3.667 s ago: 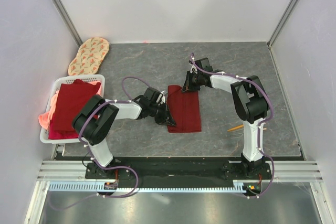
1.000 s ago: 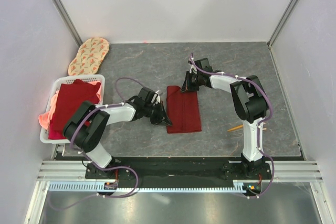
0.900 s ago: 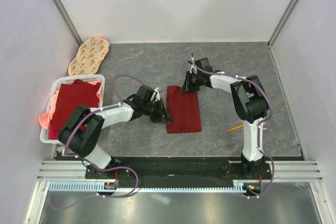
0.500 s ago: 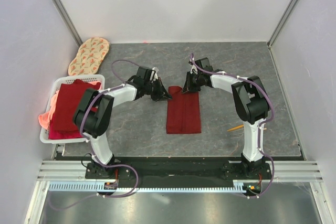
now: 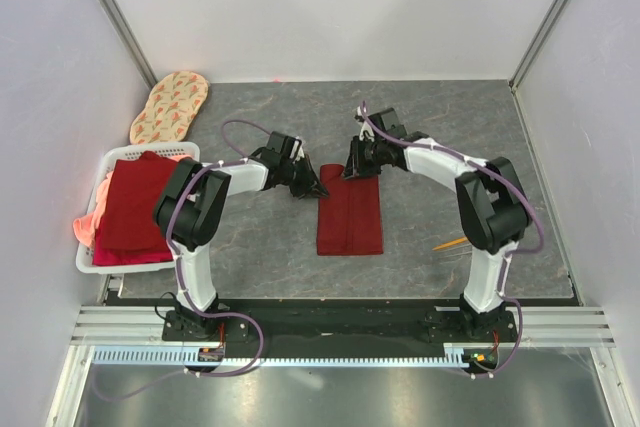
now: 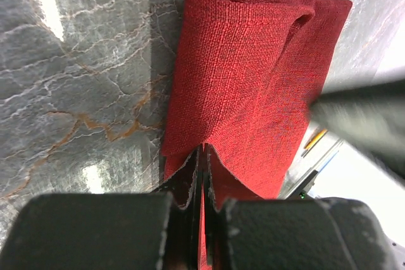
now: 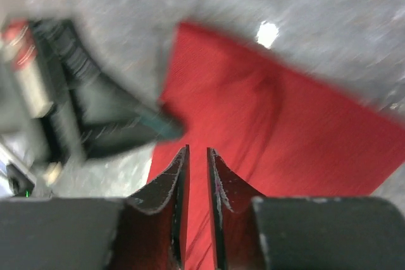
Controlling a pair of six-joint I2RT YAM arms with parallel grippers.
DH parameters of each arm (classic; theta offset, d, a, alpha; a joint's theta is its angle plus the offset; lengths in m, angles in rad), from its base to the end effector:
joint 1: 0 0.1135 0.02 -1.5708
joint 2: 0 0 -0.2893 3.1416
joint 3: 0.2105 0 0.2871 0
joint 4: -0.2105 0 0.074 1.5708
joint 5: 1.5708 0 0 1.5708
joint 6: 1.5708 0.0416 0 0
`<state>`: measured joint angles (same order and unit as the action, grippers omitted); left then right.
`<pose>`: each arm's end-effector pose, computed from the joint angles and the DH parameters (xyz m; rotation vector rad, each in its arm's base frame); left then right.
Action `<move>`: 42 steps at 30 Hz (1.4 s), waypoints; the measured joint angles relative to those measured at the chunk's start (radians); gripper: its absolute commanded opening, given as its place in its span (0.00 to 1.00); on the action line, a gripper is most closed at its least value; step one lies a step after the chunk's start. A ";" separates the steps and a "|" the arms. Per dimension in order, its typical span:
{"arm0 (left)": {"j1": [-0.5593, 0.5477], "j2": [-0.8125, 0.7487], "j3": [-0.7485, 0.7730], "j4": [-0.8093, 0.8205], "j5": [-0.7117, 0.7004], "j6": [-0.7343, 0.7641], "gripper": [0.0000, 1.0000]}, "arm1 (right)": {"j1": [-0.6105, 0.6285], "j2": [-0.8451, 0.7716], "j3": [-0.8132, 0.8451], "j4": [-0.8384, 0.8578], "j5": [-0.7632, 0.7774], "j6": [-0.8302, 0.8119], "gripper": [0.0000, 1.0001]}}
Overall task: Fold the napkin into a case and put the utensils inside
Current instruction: Smooth out the 2/3-rectangle-folded napkin at the center of the board.
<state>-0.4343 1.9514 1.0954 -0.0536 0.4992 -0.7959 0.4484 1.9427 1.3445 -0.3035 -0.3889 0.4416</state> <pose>0.3769 -0.1968 0.1221 -0.2508 2.6735 -1.0867 0.4083 0.2139 0.1862 -0.1849 2.5731 0.8426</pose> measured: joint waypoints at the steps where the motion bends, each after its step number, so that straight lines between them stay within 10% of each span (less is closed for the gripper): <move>1: 0.000 -0.002 0.000 -0.002 0.000 0.000 0.02 | 0.015 -0.035 -0.026 0.004 0.005 -0.001 0.25; 16: -0.109 -0.320 -0.278 0.026 0.004 -0.033 0.02 | 0.261 -0.309 -0.537 0.216 -0.037 0.190 0.18; 23: -0.154 -0.463 -0.457 0.001 -0.003 -0.062 0.02 | 0.239 -0.309 -0.500 0.227 -0.017 0.184 0.00; 42: -0.183 -0.420 -0.528 0.098 -0.011 -0.088 0.02 | 0.176 -0.017 -0.216 0.245 -0.074 0.169 0.00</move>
<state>-0.6178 1.5318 0.5678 0.0448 0.4881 -0.8841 0.6243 1.9255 1.1290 -0.0586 -0.4633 0.6102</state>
